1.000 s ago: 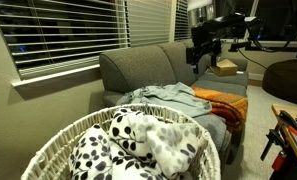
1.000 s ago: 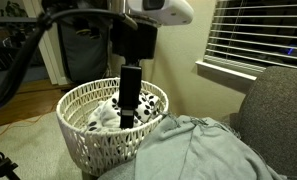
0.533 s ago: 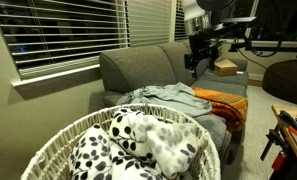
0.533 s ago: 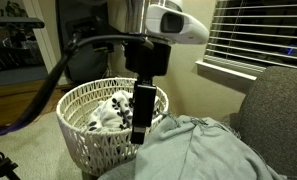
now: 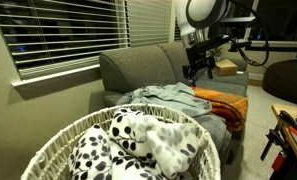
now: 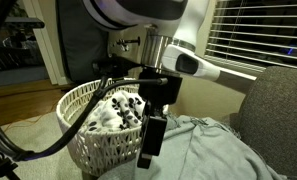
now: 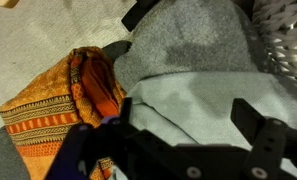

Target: Put the gray blanket in the white basket

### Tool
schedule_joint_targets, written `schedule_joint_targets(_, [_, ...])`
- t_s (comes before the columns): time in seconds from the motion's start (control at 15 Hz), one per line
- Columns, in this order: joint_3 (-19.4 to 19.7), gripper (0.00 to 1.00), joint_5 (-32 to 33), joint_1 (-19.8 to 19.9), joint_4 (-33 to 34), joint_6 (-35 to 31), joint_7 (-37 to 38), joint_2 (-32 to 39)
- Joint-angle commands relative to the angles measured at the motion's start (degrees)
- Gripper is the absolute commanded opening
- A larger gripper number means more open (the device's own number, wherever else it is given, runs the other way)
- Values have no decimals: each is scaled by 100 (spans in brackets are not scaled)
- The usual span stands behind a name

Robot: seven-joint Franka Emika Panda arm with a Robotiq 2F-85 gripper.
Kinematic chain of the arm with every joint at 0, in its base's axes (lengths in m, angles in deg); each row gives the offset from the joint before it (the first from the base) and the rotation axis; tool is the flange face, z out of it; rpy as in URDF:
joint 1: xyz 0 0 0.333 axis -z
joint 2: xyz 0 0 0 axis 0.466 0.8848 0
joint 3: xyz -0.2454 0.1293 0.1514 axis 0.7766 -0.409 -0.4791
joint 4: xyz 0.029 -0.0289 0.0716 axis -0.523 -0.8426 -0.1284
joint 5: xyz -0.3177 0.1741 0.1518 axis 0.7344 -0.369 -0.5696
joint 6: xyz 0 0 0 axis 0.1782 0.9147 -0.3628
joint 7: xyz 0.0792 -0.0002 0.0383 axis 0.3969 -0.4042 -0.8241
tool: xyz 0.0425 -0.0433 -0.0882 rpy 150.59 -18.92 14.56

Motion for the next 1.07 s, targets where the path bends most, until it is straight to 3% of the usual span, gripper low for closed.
schedule_joint_targets(0.0, [111,100,-278,-80,217,131,-101,295])
schedule_joint_targets(0.6, [90,100,-579,-161,440,116,-184,638])
schedule_joint_targets(1.0, [100,100,-412,-334,510,224,-264,714])
